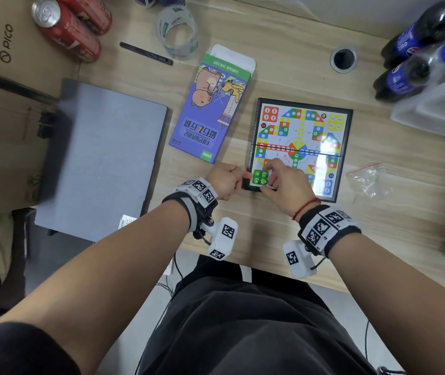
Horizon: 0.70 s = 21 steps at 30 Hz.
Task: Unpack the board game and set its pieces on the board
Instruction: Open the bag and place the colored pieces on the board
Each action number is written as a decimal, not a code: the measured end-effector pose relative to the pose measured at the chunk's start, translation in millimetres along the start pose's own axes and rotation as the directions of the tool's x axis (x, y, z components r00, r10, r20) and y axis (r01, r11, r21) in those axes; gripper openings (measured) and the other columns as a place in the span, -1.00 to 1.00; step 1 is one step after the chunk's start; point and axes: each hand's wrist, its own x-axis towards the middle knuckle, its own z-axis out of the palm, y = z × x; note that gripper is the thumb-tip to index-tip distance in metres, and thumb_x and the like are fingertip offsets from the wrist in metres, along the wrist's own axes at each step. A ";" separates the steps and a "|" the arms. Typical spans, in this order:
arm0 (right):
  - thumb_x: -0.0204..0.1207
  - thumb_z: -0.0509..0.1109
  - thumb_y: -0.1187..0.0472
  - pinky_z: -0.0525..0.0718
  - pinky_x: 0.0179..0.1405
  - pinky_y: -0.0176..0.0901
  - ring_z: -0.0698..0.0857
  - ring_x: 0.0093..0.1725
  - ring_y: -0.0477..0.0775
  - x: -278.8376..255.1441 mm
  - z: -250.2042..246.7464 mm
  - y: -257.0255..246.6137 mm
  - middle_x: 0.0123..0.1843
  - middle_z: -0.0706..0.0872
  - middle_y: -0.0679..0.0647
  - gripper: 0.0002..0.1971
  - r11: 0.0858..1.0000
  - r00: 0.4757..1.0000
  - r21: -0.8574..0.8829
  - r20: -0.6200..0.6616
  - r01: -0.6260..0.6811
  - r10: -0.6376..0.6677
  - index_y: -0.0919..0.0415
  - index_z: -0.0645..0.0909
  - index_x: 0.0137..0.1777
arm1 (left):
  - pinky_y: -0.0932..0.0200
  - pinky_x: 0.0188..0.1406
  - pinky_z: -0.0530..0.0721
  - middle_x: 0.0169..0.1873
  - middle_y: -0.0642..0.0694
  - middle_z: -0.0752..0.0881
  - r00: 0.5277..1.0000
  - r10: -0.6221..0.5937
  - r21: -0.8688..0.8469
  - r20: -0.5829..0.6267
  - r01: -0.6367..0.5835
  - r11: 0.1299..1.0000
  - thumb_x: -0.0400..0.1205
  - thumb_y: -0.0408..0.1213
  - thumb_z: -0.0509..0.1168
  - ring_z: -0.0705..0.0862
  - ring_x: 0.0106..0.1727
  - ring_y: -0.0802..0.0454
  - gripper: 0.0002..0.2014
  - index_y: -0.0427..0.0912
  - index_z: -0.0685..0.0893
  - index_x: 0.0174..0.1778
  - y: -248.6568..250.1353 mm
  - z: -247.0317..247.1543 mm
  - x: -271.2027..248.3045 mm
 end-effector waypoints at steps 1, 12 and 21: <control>0.39 0.52 0.20 0.71 -0.15 0.00 0.66 -0.24 0.04 -0.4 0.6 -0.8 -0.21 0.68 -0.02 -0.61 1.000 1.000 0.007 0.000 -0.002 0.002 0.11 0.51 0.20 | 0.31 -0.68 0.17 -0.51 -0.08 0.43 1.000 -0.006 0.008 0.004 0.006 1.000 0.79 -0.16 0.10 0.27 -0.62 0.11 -0.64 -0.36 0.69 0.15 0.3 0.3 0.0; 0.32 0.46 0.27 0.69 -0.20 0.04 0.62 -0.26 0.03 -2.5 -13.1 -4.7 -0.17 0.62 -0.01 -0.61 0.999 0.999 0.053 -0.040 0.004 -0.002 0.10 0.52 0.16 | 0.32 -0.69 0.21 -0.48 -0.05 0.44 0.997 -0.062 -0.149 -0.045 0.055 0.987 0.78 -0.13 0.11 0.32 -0.60 0.12 -0.66 -0.24 0.70 -0.10 15.8 -5.8 -7.5; 0.52 0.40 0.12 0.55 -0.17 -0.25 0.58 -0.27 -0.10 11.3 -68.5 -40.9 -0.11 0.65 -0.02 -0.87 0.975 0.963 0.097 -0.205 0.199 -0.177 0.07 0.68 0.04 | 0.14 -0.18 0.79 -0.13 -0.23 0.76 0.975 -0.054 -0.633 0.215 0.182 0.752 0.75 -0.26 0.13 0.78 -0.18 -0.05 -0.74 -0.36 0.66 0.03 69.8 9.7 -25.1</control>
